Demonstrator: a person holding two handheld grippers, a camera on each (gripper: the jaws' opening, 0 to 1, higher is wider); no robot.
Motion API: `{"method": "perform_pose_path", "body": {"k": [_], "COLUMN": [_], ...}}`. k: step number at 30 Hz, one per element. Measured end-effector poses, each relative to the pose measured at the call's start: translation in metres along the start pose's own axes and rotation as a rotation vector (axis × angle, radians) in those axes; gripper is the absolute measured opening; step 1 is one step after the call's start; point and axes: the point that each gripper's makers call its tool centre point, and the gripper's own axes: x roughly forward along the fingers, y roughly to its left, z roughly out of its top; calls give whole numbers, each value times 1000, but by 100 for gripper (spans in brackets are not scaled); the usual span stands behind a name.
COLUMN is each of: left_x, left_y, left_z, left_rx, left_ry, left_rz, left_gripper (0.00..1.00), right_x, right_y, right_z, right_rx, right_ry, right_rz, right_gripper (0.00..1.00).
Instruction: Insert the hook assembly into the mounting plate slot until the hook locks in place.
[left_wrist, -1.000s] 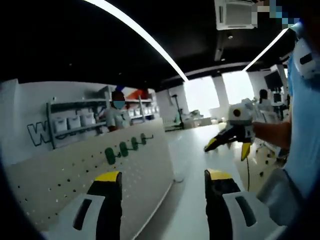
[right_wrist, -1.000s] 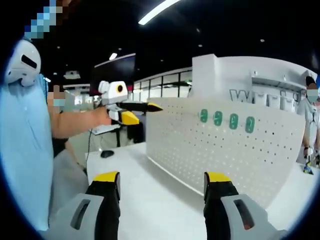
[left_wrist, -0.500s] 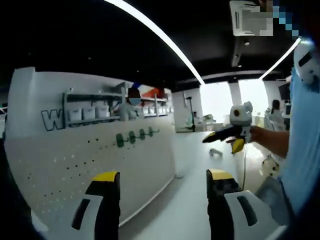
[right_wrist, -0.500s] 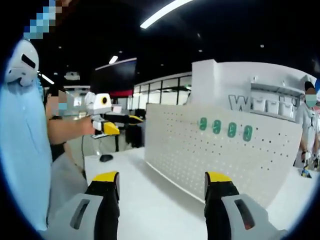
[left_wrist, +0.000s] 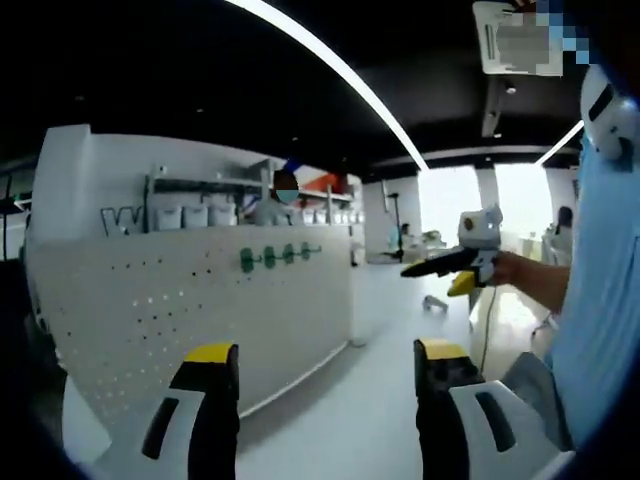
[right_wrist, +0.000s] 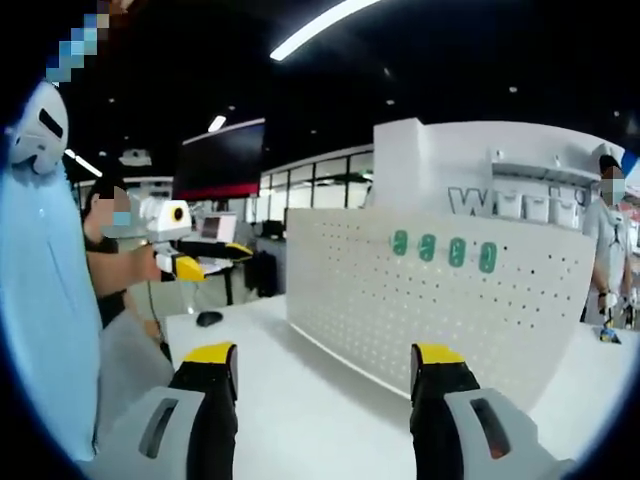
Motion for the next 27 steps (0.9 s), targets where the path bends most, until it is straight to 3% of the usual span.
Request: {"method": "perform_pose_path", "body": {"k": [2, 12, 27], "left_x": [-2, -7, -7], "left_y": [-1, -10, -5], "left_z": [-6, -26, -30], "left_rx": [-30, -35, -40], "left_ry": [6, 54, 59], "left_rz": [7, 17, 29], "left_gripper": [73, 73, 73], "right_x": [0, -3, -4], "right_y": [1, -3, -12], "right_z": [2, -4, 2], "right_rx": [1, 7, -5], "right_ry": [-4, 5, -3], "right_rz": [2, -17, -35], "right_gripper": [71, 72, 72]}}
